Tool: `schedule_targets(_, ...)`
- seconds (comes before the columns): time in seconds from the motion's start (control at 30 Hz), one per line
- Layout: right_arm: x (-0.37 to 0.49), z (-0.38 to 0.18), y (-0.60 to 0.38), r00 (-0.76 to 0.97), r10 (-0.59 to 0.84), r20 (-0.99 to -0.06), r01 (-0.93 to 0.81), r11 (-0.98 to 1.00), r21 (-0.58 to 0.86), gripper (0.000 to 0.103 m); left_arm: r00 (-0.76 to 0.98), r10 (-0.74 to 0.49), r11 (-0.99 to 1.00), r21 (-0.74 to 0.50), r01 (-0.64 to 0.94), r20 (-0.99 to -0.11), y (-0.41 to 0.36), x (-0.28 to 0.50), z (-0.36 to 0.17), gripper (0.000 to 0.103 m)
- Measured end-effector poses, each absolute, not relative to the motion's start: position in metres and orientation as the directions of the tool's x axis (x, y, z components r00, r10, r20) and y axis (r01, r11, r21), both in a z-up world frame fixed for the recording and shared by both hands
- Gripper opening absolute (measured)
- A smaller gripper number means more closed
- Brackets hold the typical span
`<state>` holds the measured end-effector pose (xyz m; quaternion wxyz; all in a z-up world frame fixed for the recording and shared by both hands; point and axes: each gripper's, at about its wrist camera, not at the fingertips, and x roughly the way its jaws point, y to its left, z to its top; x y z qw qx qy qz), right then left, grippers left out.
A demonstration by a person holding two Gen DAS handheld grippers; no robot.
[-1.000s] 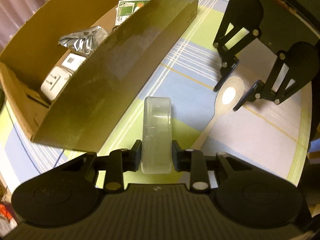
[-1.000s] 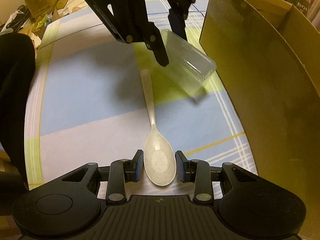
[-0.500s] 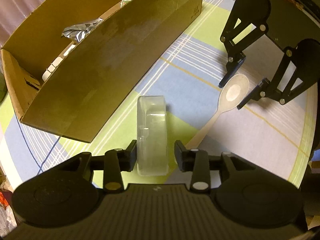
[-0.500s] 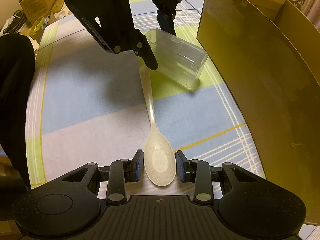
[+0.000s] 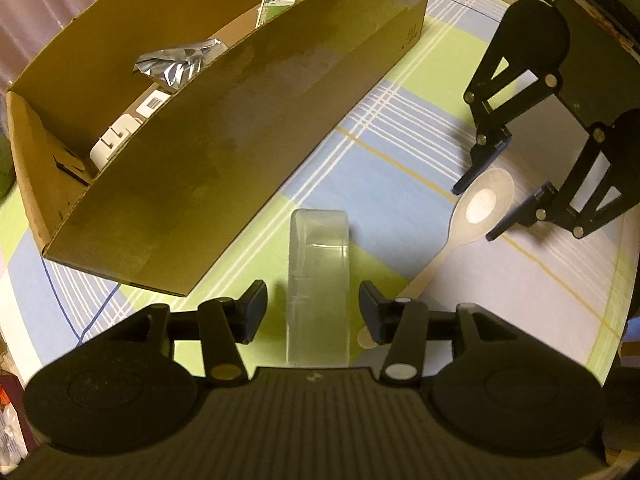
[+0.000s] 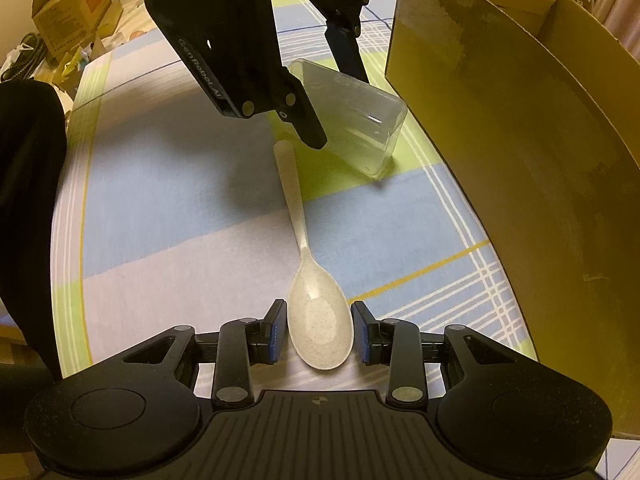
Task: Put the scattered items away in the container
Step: 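Lift the clear container and spoon and carry both toward the box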
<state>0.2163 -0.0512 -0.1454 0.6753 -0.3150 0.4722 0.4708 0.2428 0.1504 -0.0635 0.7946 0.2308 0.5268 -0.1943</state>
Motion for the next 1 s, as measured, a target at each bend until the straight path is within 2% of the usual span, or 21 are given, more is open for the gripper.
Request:
schedule_targets(0.47,0.214,-0.146,-0.050,0.117,0.337,-0.934,-0.940,0.342,0.006,0.037,0.362,-0.086,0.826,0.137,0.547,-0.928,0.146,0.252,-0.072,0.044)
schedule_targets(0.5,0.214,-0.146,-0.050,0.119,0.336,-0.934,-0.938,0.346,0.006,0.037,0.364,-0.086,0.828,0.136,0.544,-0.928,0.145,0.253,-0.072,0.040)
schedule_targets(0.53,0.214,-0.146,-0.050,0.120,0.336,-0.934,-0.936,0.353,0.006,0.037,0.362,-0.085,0.830,0.135,0.541,-0.928,0.145,0.253,-0.073,0.028)
schedule_targets(0.57,0.214,-0.146,-0.050,0.122,0.335,-0.934,-0.932,0.362,0.009,0.037,0.359,-0.081,0.831,0.136,0.539,-0.930,0.144,0.253,-0.074,0.026)
schedule_targets(1.0,0.185,-0.142,-0.070,0.134,0.279,-0.951,-0.896,0.445,0.005,0.037,0.359,-0.037,0.863,0.151,0.482,-0.932,0.143,0.236,-0.072,0.026)
